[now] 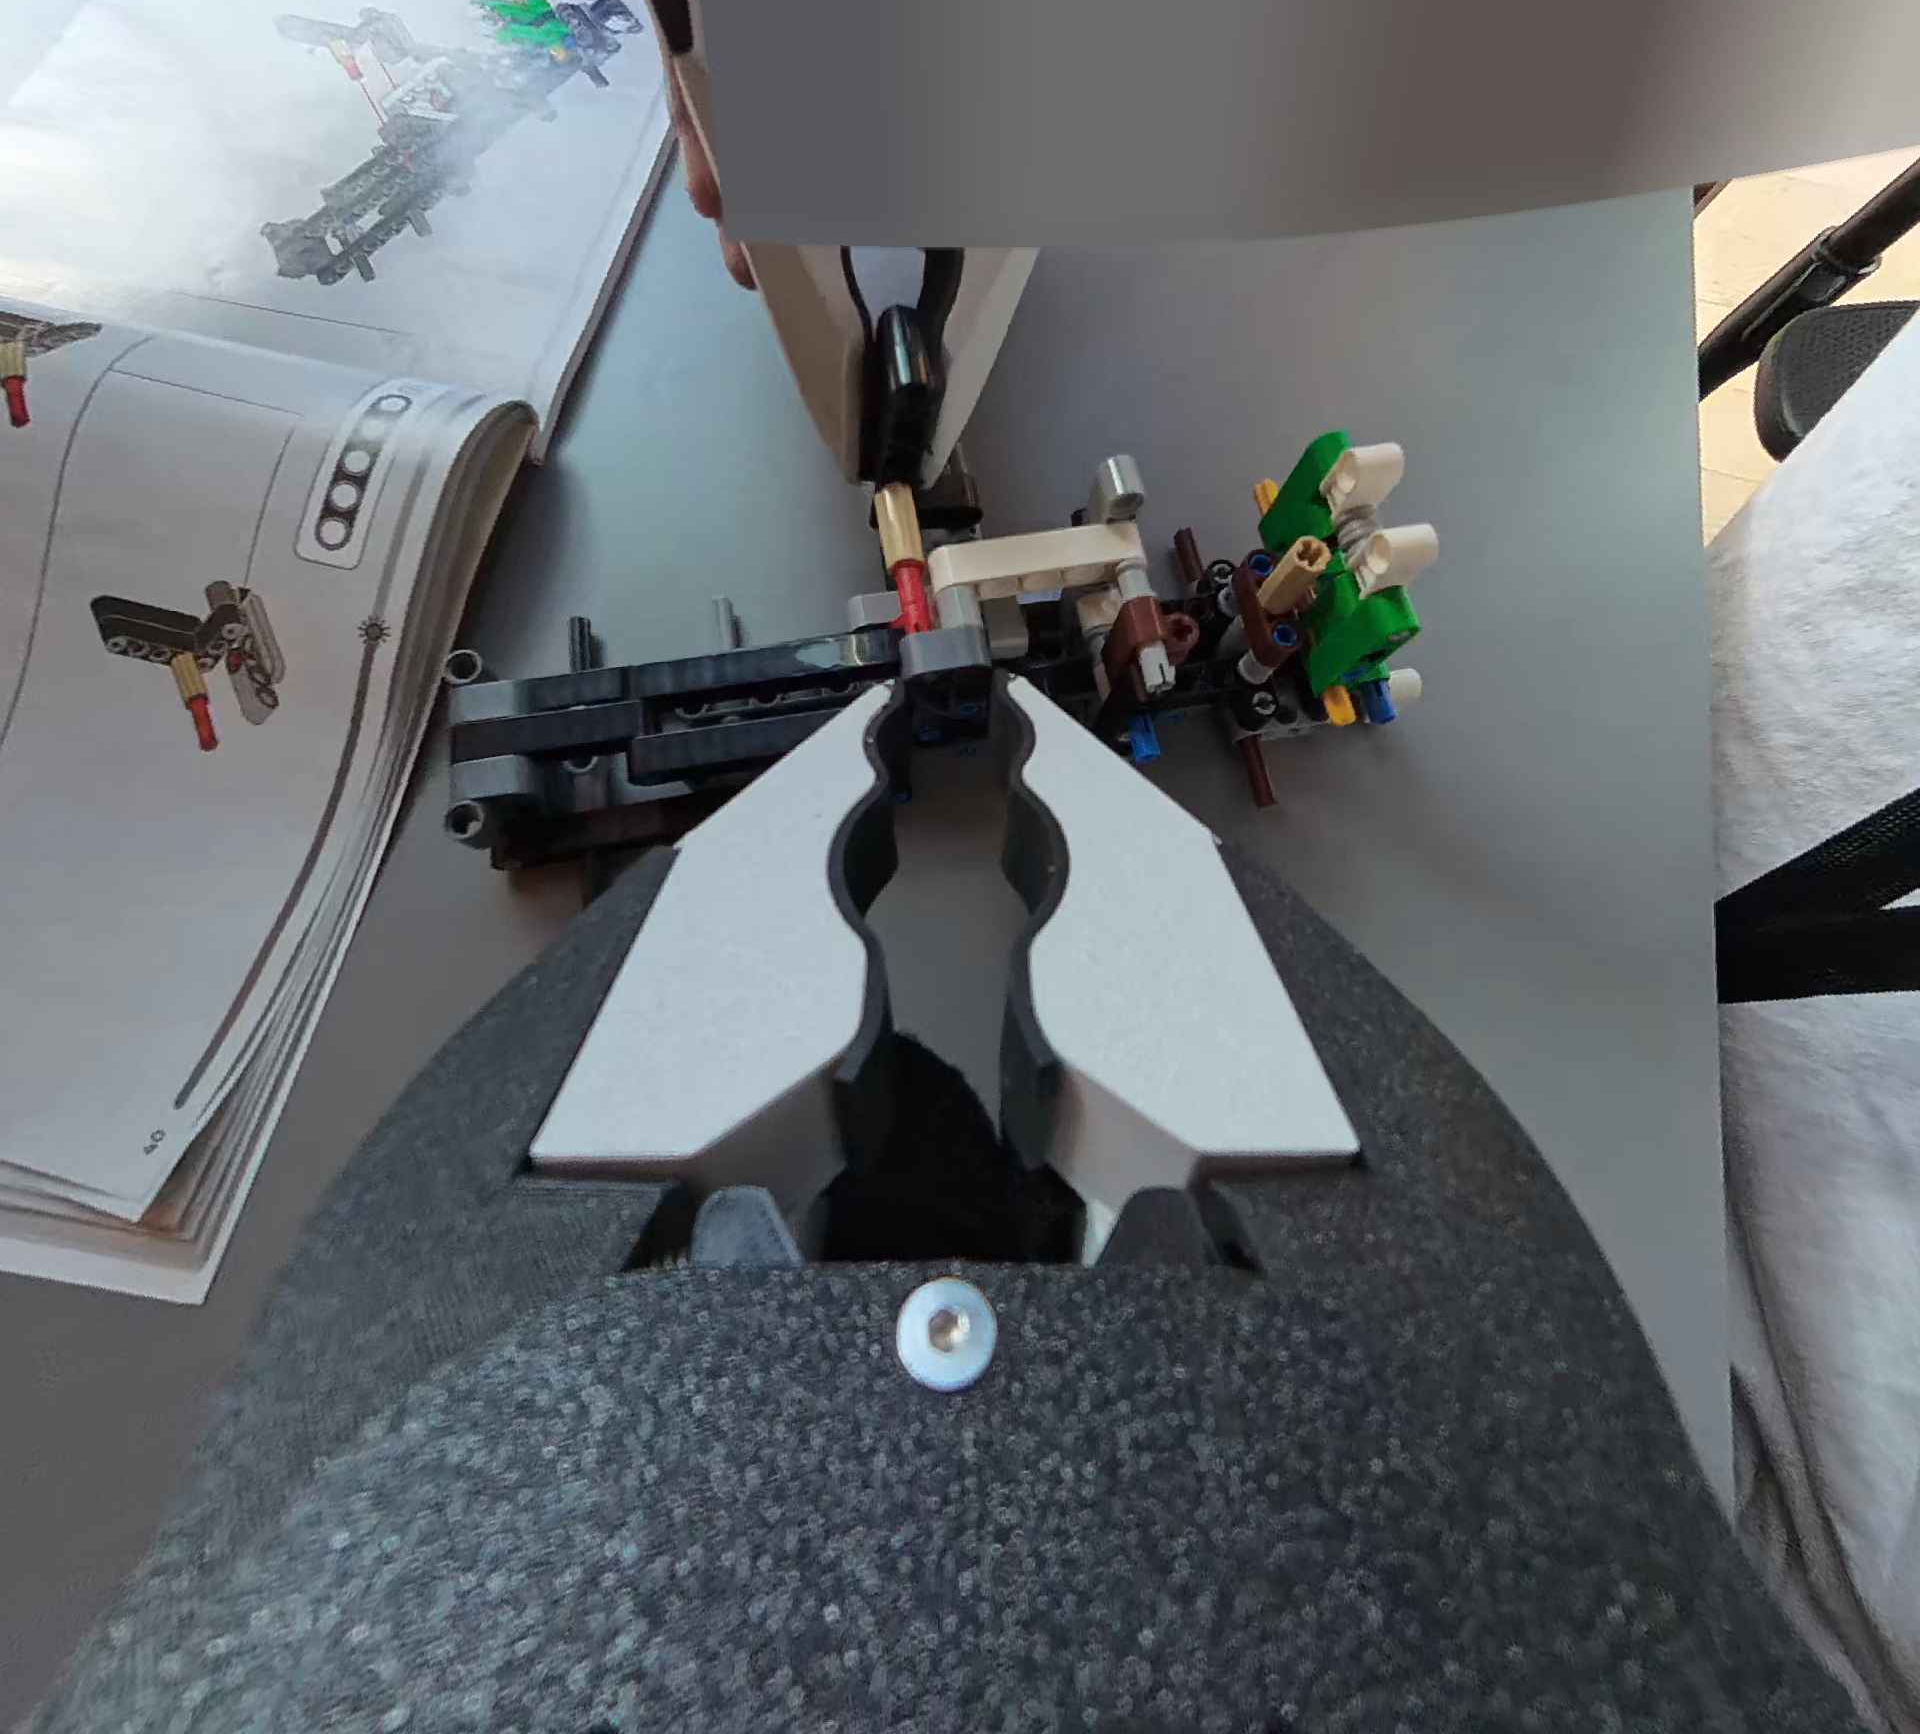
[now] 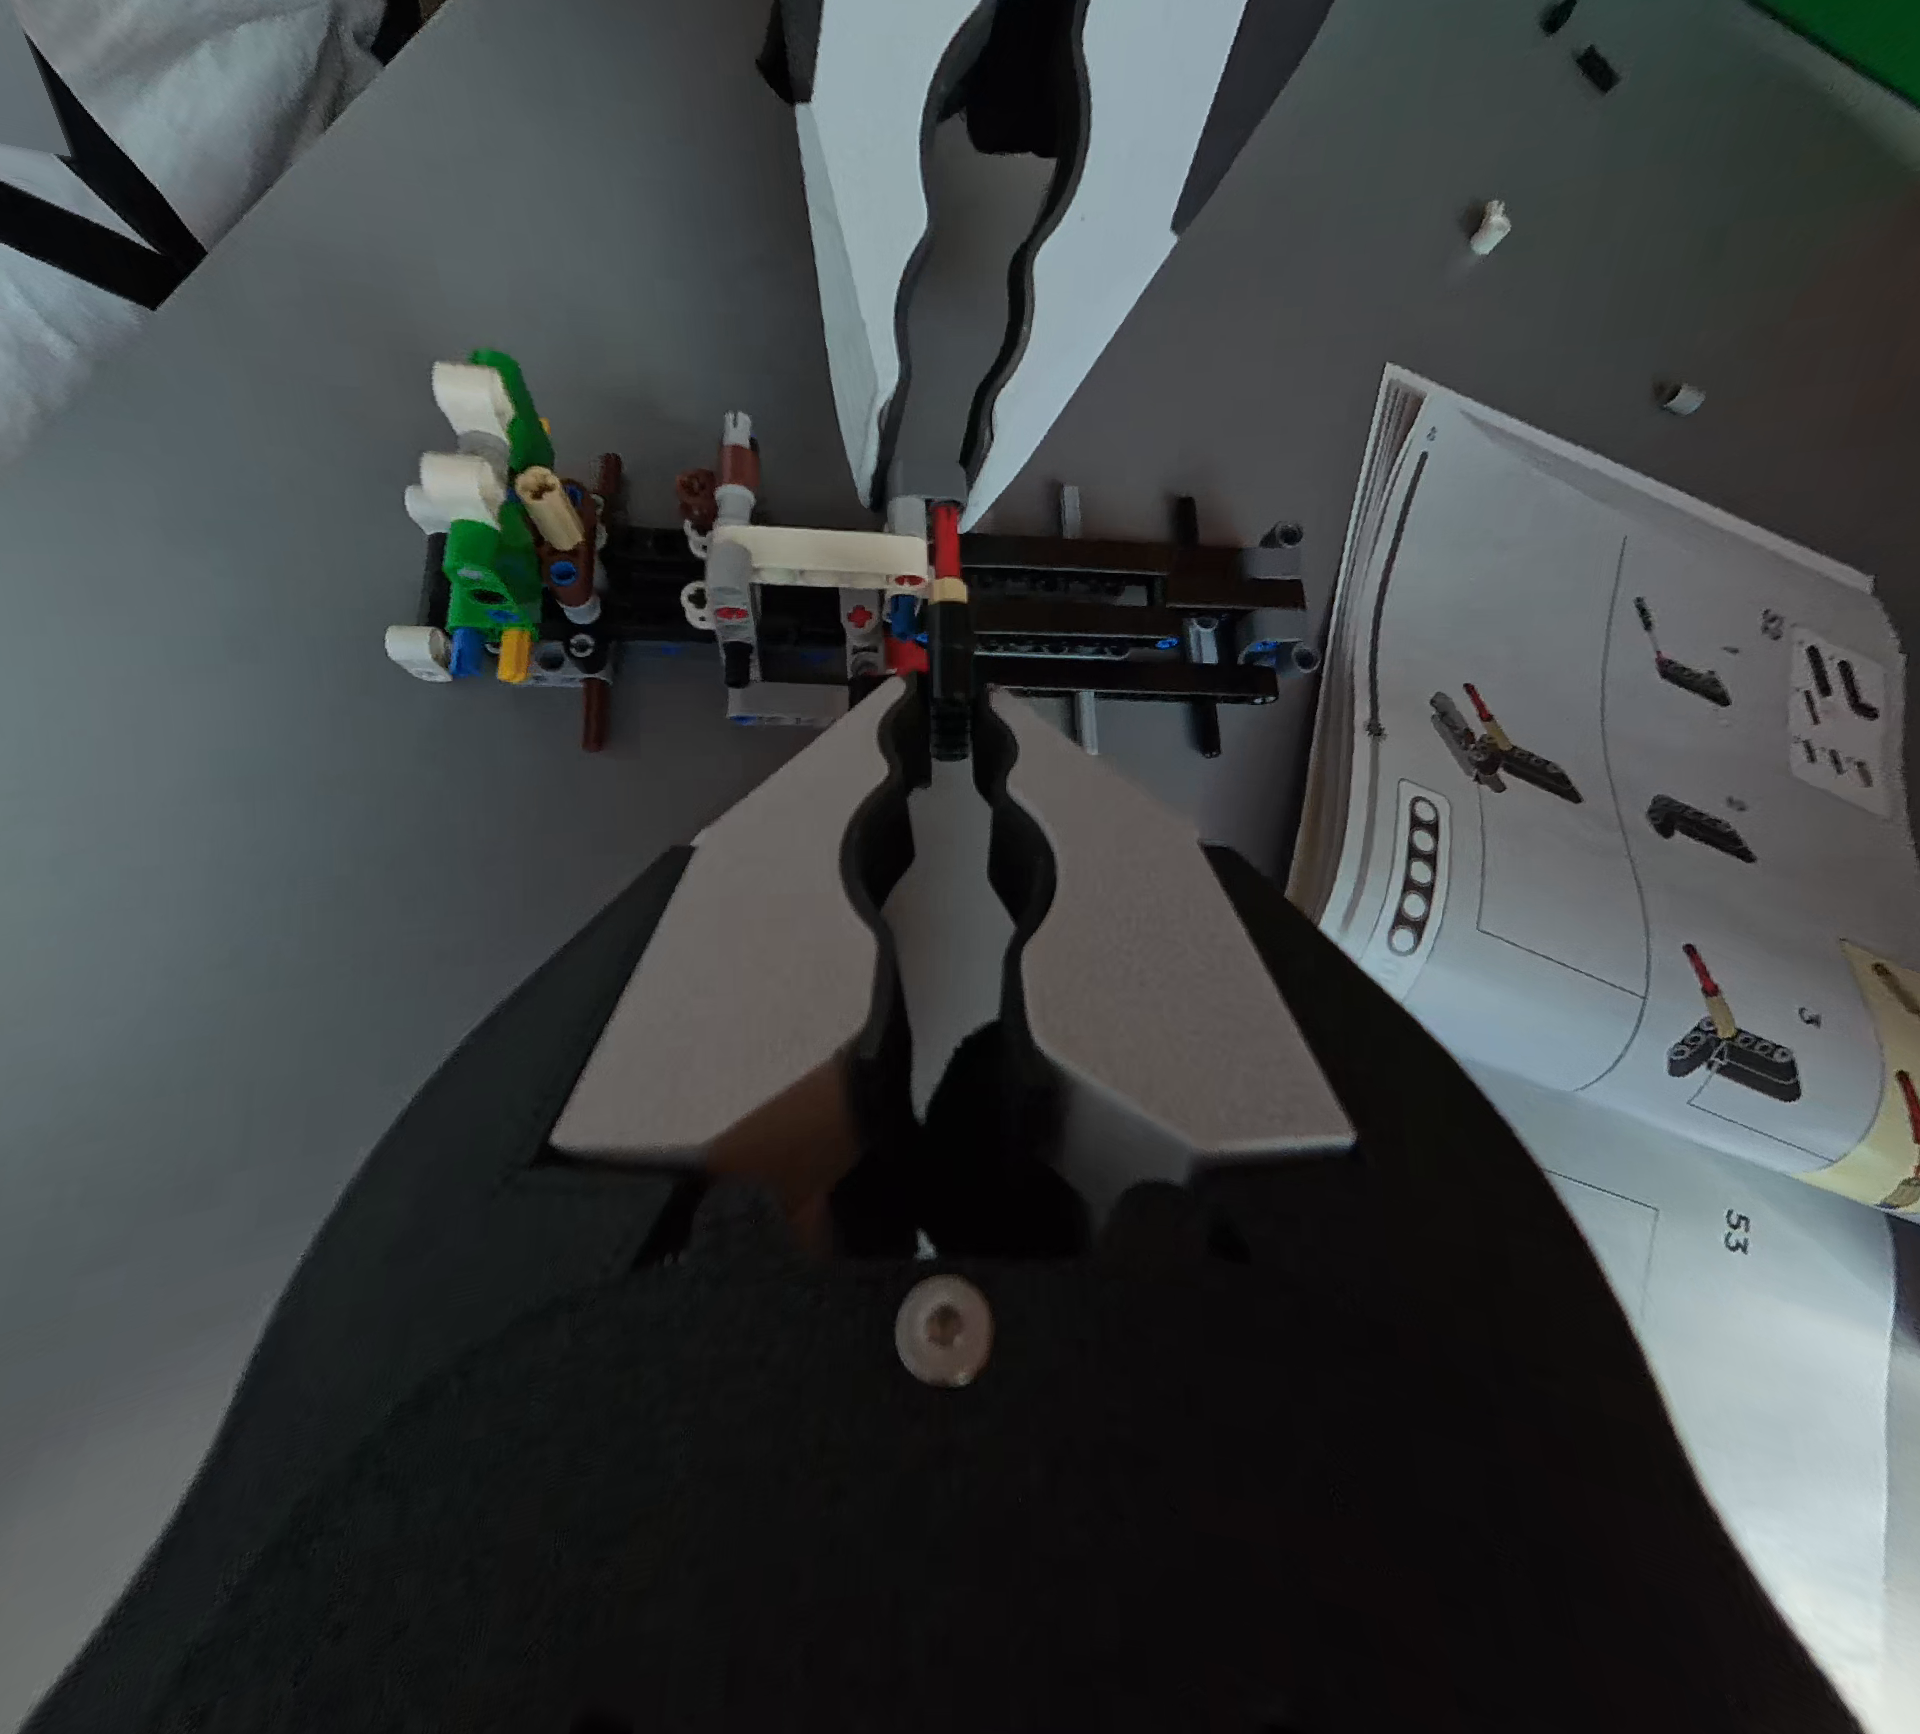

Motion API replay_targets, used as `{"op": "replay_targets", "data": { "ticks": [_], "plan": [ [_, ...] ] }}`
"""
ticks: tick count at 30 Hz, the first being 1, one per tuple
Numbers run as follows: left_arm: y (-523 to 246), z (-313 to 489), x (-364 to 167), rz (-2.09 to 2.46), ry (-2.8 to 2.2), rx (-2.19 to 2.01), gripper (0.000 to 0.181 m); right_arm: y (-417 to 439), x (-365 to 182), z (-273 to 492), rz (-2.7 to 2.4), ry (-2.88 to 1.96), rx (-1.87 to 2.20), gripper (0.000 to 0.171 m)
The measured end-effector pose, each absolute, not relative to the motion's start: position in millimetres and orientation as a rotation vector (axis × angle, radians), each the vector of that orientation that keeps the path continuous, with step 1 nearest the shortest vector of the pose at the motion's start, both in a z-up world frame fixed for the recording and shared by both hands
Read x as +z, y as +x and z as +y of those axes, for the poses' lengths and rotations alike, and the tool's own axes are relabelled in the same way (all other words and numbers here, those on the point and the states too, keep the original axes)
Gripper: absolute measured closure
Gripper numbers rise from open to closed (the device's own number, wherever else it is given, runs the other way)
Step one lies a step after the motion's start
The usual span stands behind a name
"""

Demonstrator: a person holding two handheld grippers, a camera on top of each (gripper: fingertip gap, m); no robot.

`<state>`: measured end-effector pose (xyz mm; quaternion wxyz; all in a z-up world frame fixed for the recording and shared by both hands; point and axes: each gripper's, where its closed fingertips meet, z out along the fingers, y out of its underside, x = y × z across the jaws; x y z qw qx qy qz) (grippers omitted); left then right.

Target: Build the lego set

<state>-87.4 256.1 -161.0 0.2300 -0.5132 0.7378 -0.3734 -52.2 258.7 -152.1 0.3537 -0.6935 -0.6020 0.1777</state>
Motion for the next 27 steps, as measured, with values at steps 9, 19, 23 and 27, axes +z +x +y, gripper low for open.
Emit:
{"op": "replay_targets", "data": {
  "ticks": [9,19,23,27],
  "plan": [
    [-85.6,255.3,-161.2,2.034,-1.444,-1.063,0.169,-51.6,-146.7,259.1,-1.592,-1.691,0.415,0.165],
    [-85.1,249.5,-161.6,2.079,-1.453,-1.083,0.169,-51.0,-149.5,255.5,-1.659,-1.612,0.377,0.165],
    [-83.0,247.0,-161.8,2.095,-1.451,-1.082,0.169,-49.2,-149.3,254.8,-1.689,-1.643,0.38,0.165],
    [-82.7,242.3,-162.0,2.158,-1.429,-1.069,0.169,-48.8,-149.9,251.2,-1.721,-1.667,0.43,0.165]
  ]
}}
